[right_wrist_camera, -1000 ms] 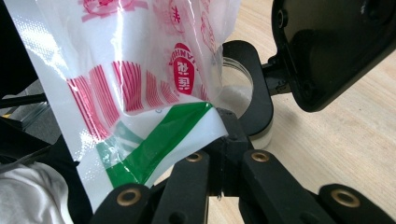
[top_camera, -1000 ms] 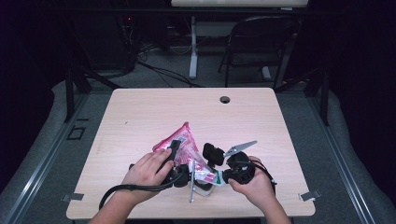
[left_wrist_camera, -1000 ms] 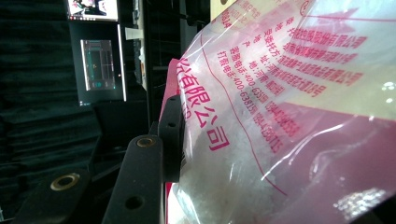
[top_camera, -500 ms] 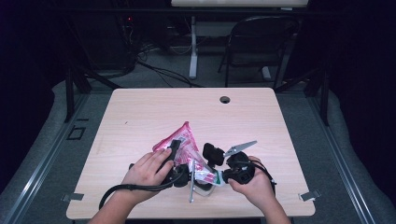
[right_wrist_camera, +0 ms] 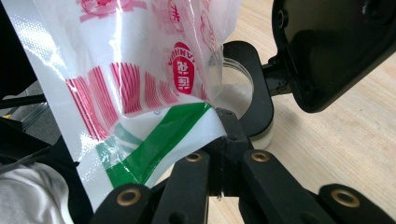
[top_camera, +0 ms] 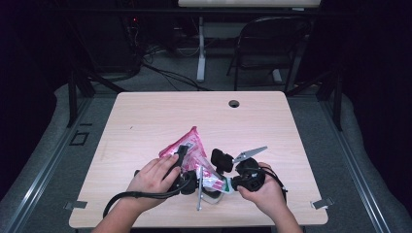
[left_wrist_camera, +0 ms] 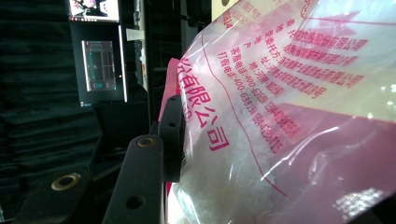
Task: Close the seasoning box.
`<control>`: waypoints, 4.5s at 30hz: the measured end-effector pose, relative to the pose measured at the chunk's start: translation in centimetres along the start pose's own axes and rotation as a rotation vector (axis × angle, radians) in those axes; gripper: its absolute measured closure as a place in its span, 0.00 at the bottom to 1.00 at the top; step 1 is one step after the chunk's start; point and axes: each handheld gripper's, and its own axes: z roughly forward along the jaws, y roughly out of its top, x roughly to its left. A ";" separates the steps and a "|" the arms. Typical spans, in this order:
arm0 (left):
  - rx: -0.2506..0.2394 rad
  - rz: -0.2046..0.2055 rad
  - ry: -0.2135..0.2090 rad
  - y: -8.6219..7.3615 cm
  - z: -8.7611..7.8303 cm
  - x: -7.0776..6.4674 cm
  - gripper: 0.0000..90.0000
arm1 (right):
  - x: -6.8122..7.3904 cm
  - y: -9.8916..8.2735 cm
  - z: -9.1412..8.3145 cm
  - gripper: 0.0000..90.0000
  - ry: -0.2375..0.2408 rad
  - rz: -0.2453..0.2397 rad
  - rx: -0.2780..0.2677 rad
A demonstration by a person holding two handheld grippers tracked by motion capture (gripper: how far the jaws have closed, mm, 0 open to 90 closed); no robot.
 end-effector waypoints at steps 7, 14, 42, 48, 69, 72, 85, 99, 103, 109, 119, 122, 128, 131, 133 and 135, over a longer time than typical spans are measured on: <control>0.000 -0.001 0.000 0.0 0.0 0.0 0.73 | 0.1 0.0 0.0 1.00 -0.003 0.001 0.000; -0.001 0.007 0.005 0.0 0.0 0.0 0.73 | 0.0 0.0 0.0 1.00 -0.004 0.001 0.000; 0.000 0.000 0.001 0.1 0.0 0.0 0.73 | 0.0 0.0 0.0 1.00 -0.002 0.000 0.004; 0.000 0.002 0.003 0.1 0.0 0.0 0.74 | 0.0 0.0 0.1 1.00 -0.002 0.000 0.002; -0.005 -0.027 -0.011 -0.4 0.1 -0.3 0.74 | 0.1 0.0 0.0 1.00 -0.003 0.000 -0.004; -0.001 -0.041 -0.020 -0.5 0.1 -0.4 0.74 | 0.2 0.0 -0.1 1.00 -0.005 -0.006 -0.011; -0.003 -0.124 -0.053 -1.5 0.3 -1.0 0.74 | 0.6 0.3 -0.2 1.00 -0.007 -0.018 -0.019; -0.008 -0.222 -0.088 -2.7 0.3 -1.5 0.74 | 1.0 0.8 -0.3 1.00 -0.007 -0.032 -0.038; -0.005 -0.241 -0.095 -3.0 0.3 -1.7 0.74 | 1.1 0.9 -0.3 1.00 -0.010 -0.034 -0.045; -0.011 -0.282 -0.114 -3.5 0.5 -2.4 0.75 | 1.4 1.1 -0.5 1.00 -0.001 -0.038 -0.062; -0.025 -0.371 -0.142 -4.5 0.4 -3.1 0.76 | 1.9 1.5 -0.3 1.00 -0.001 -0.058 -0.077; -0.033 -0.400 -0.150 -4.7 0.4 -3.2 0.76 | 2.0 1.6 -0.4 1.00 -0.006 -0.064 -0.084; -0.039 -0.439 -0.162 -4.9 0.5 -3.4 0.76 | 2.1 1.7 -0.5 1.00 -0.008 -0.062 -0.112; -0.040 -0.456 -0.174 -5.0 0.5 -3.6 0.76 | 2.1 1.8 -0.6 1.00 -0.012 -0.066 -0.117; -0.040 -0.467 -0.179 -5.1 0.5 -3.7 0.76 | 2.1 1.9 -0.6 1.00 -0.010 -0.071 -0.116; -0.042 -0.475 -0.186 -5.2 0.5 -3.7 0.76 | 2.1 2.0 -0.5 1.00 -0.006 -0.071 -0.121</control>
